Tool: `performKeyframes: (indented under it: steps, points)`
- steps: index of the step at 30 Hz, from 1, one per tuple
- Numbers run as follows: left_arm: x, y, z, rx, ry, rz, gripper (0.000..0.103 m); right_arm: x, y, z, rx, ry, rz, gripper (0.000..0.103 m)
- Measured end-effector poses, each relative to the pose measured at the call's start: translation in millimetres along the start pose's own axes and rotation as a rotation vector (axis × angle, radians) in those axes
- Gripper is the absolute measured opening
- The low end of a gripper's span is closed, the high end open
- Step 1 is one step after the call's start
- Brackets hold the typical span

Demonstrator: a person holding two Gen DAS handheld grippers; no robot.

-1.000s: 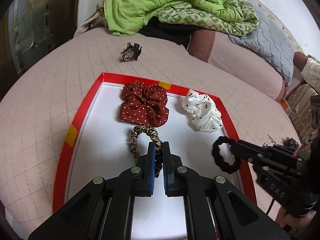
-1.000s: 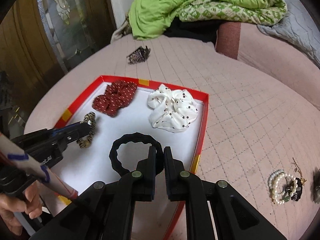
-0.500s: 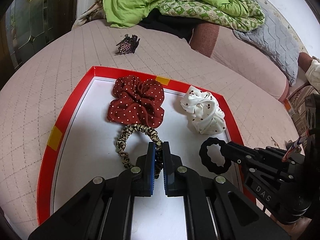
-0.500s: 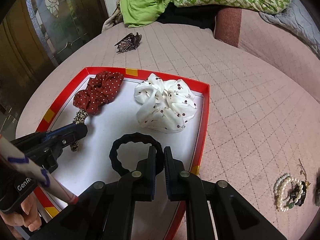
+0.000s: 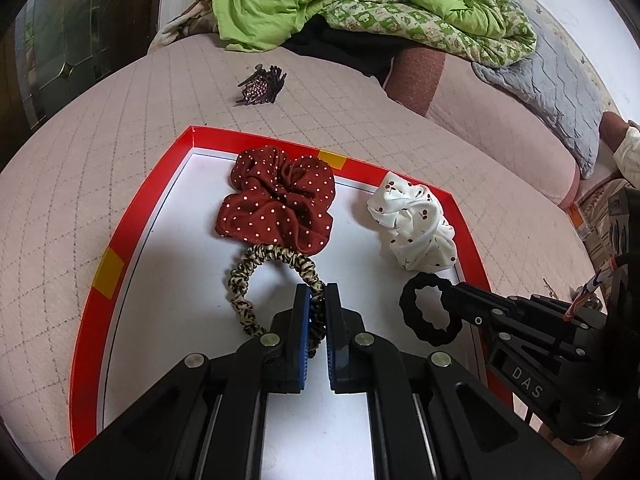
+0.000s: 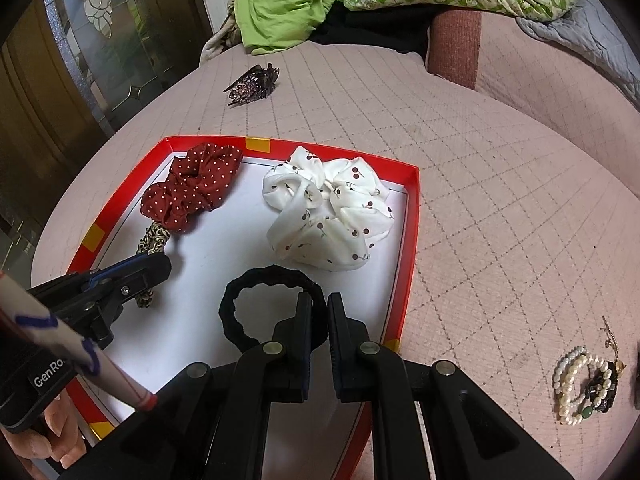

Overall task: Organize jewelry
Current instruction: 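Release the leopard tie and black tie into the tray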

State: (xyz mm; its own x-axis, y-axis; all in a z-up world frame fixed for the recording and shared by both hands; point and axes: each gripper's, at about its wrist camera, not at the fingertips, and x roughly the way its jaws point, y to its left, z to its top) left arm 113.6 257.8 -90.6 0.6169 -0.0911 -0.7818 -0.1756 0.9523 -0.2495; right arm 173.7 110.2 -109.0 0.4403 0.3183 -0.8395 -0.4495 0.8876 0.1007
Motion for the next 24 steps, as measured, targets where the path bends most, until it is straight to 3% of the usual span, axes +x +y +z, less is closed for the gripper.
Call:
performKeyframes:
  steps: [24]
  points:
    - [5.7, -5.1, 1.7, 0.013, 0.004, -0.005, 0.009, 2.1, -9.7, 4.8, 0.029, -0.001, -0.011, 0.011]
